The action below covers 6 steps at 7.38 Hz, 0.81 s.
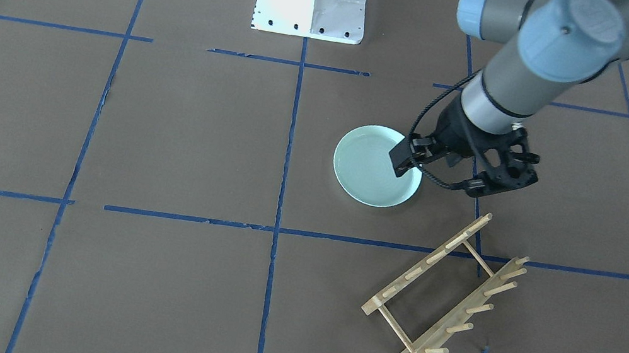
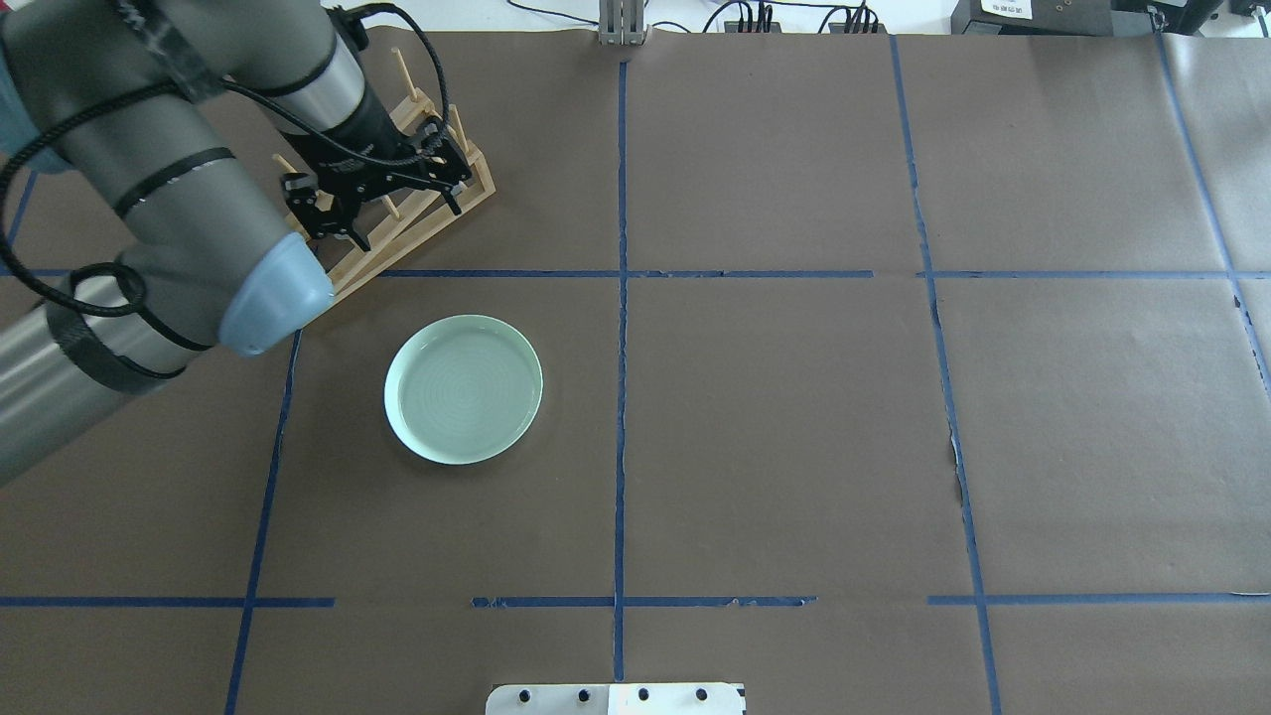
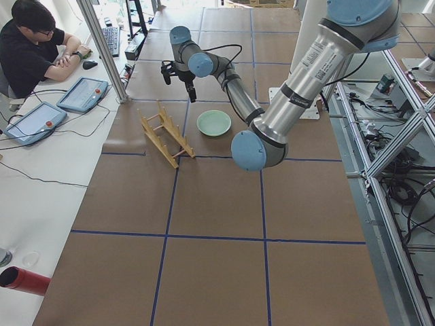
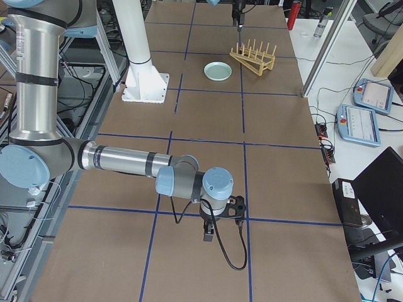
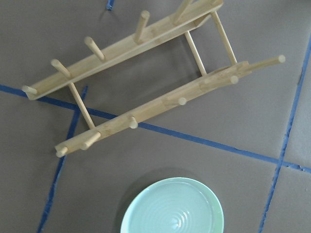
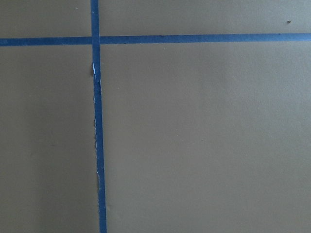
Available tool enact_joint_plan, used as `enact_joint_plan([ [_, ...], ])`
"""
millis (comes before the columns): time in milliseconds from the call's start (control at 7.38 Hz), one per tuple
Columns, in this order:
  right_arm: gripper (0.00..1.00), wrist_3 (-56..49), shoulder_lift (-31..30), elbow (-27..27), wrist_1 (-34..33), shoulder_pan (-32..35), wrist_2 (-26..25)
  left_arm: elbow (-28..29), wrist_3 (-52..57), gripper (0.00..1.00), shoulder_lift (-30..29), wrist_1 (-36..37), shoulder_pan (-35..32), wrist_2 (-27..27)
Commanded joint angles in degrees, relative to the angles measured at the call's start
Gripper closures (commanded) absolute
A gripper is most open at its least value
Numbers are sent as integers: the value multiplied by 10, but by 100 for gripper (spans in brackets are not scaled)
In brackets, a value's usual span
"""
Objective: Place plate on rack
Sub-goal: 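Move the left gripper over the pale green plate beside the rack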
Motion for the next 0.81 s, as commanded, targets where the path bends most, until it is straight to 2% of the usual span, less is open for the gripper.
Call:
enact_joint_plan([
  [0,0,0,0,0,0,0,0,120,-56,0,-76,4,74,47],
  [135,0,0,0,0,0,-1,0,190,-74,0,-119,-2,89,46],
  [406,0,0,0,0,0,-1,0,202,-76,0,-114,-8,123,65],
  [542,0,0,0,0,0,-1,0,202,-76,0,-104,-26,136,93],
  [677,0,0,0,-1,0,-1,0,206,-75,5,-93,-55,143,109],
])
